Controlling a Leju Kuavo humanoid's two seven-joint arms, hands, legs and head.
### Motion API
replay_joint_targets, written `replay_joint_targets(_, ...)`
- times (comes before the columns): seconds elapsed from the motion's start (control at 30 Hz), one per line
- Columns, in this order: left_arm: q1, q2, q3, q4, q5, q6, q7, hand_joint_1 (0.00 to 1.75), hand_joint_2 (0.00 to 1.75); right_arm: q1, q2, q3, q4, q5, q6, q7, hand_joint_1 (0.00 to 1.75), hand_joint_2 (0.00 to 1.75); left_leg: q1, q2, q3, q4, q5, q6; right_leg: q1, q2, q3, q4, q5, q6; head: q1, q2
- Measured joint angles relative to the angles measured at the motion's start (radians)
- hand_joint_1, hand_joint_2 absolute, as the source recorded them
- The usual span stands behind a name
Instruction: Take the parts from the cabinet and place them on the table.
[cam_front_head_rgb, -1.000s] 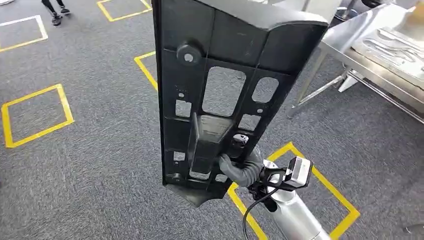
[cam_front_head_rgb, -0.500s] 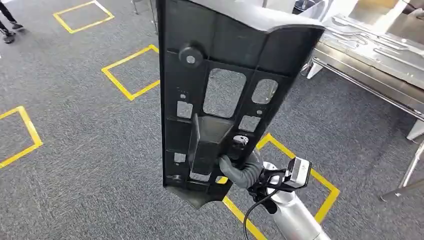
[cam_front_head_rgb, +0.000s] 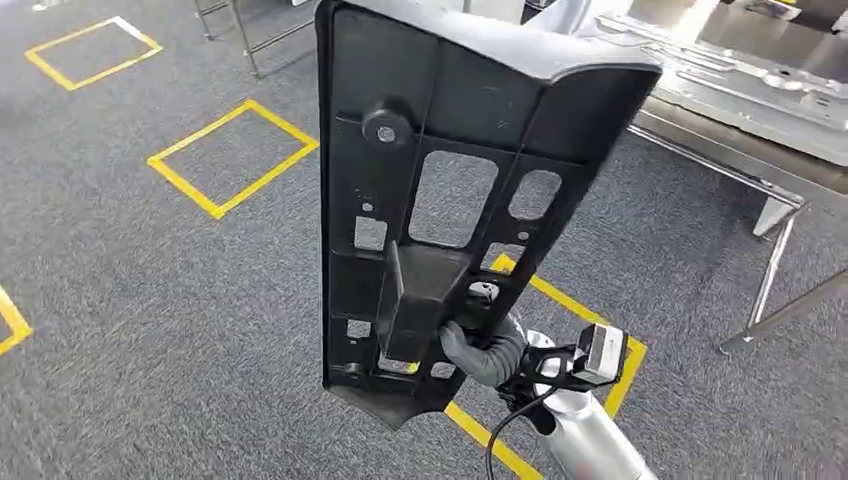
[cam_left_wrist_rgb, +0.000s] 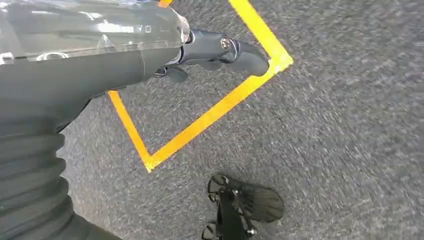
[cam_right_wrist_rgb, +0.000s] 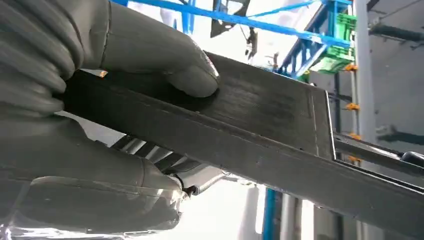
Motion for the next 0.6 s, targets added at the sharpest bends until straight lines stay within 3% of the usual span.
replay_joint_targets(0.07,-0.002,-0.001,0.0,0.0,0.0,0.001,-0.004,0.0,1.75,0.002,-0.003,-0.002,-0.006,-0.001,0.0,0.0,1.75,1.75,0.0,0.022,0.01,-0.004,-0.003,-0.012,0.002,0.023,-0.001,-0.004,0.002,-0.01,0.0,0.0)
replay_joint_targets(0.1,-0.005,-0.001,0.0,0.0,-0.001,0.0,-0.007,0.0,1.75,0.004,-0.005,-0.004,-0.014,-0.002,0.0,0.0,1.75,1.75,0.005,0.015,0.011,0.0,-0.009,-0.018,-0.012,0.034,0.009,-0.015,0.01,-0.019,0.0,0.0)
replay_joint_targets(0.13,-0.006,-0.002,0.0,0.0,-0.003,-0.002,-0.011,0.0,1.75,0.004,-0.007,-0.008,-0.02,-0.004,0.0,-0.001,1.75,1.75,0.006,-0.029,0.003,0.03,-0.031,-0.021,-0.011,0.042,0.01,-0.02,0.012,-0.025,0.0,0.0)
replay_joint_targets(0.17,-0.006,-0.003,0.0,0.0,-0.006,-0.003,-0.013,0.0,1.75,0.004,-0.007,-0.009,-0.024,-0.005,0.0,-0.002,1.75,1.75,0.008,-0.058,-0.027,0.098,-0.073,-0.022,-0.01,0.05,0.009,-0.02,0.013,-0.029,0.0,0.0)
replay_joint_targets(0.23,0.0,-0.003,0.0,0.0,-0.006,-0.003,-0.012,0.0,1.75,0.008,-0.008,-0.011,-0.026,-0.005,0.0,-0.001,1.75,1.75,0.01,-0.08,-0.102,0.257,-0.144,-0.026,-0.008,0.073,0.008,-0.019,0.011,-0.033,0.0,0.0)
replay_joint_targets(0.27,0.002,-0.003,0.0,0.0,-0.006,-0.003,-0.011,0.0,1.75,0.013,-0.01,-0.013,-0.026,-0.005,0.001,-0.001,1.75,1.75,0.01,-0.084,-0.13,0.309,-0.155,-0.027,-0.007,0.086,0.008,-0.018,0.011,-0.033,0.0,0.0)
replay_joint_targets(0.3,0.002,-0.003,0.0,0.0,-0.006,-0.003,-0.011,0.0,1.75,0.017,-0.01,-0.014,-0.028,-0.005,0.0,0.0,1.75,1.75,0.01,-0.084,-0.133,0.306,-0.138,-0.027,-0.006,0.1,0.009,-0.016,0.011,-0.033,0.0,0.0)
replay_joint_targets(0.37,0.0,-0.003,0.0,0.0,-0.007,-0.004,-0.011,0.0,1.75,0.019,-0.01,-0.016,-0.034,-0.005,0.0,0.0,1.75,1.75,0.01,-0.089,-0.077,0.172,-0.051,-0.023,-0.007,0.126,0.011,-0.01,0.009,-0.03,0.0,0.0)
replay_joint_targets(0.4,-0.001,-0.003,0.0,0.0,-0.008,-0.004,-0.011,0.0,1.75,0.019,-0.01,-0.016,-0.039,-0.005,-0.001,0.0,1.75,1.75,0.011,-0.107,-0.036,0.078,-0.003,-0.02,-0.008,0.137,0.012,-0.006,0.006,-0.026,0.0,0.0)
replay_joint_targets(0.43,-0.001,-0.002,0.0,0.0,-0.01,-0.004,-0.011,0.0,1.75,0.019,-0.01,-0.016,-0.041,-0.005,0.0,0.0,1.75,1.75,0.013,-0.158,-0.009,0.019,0.001,-0.013,-0.01,0.146,0.009,-0.004,0.004,-0.022,0.0,0.0)
replay_joint_targets(0.47,-0.002,-0.002,0.0,0.0,-0.01,-0.004,-0.011,0.0,1.75,0.018,-0.01,-0.017,-0.043,-0.005,0.0,0.0,1.75,1.75,0.014,-0.175,-0.005,0.003,-0.003,-0.013,-0.006,0.156,0.001,0.006,0.003,-0.015,0.0,0.0)
replay_joint_targets(0.57,-0.004,-0.002,0.0,0.0,-0.01,-0.004,-0.011,0.0,1.75,0.025,-0.011,-0.018,-0.048,-0.004,-0.001,0.002,1.75,1.75,0.005,-0.146,-0.006,0.009,-0.002,0.0,-0.017,0.185,-0.005,-0.006,0.013,0.006,0.0,0.0)
replay_joint_targets(0.6,-0.005,-0.005,0.0,0.0,-0.01,-0.004,-0.011,0.0,1.75,0.025,-0.012,-0.019,-0.05,-0.004,-0.001,0.002,1.75,1.75,0.017,-0.134,-0.002,-0.005,0.005,0.01,-0.01,0.186,-0.006,-0.003,0.01,0.012,0.0,0.0)
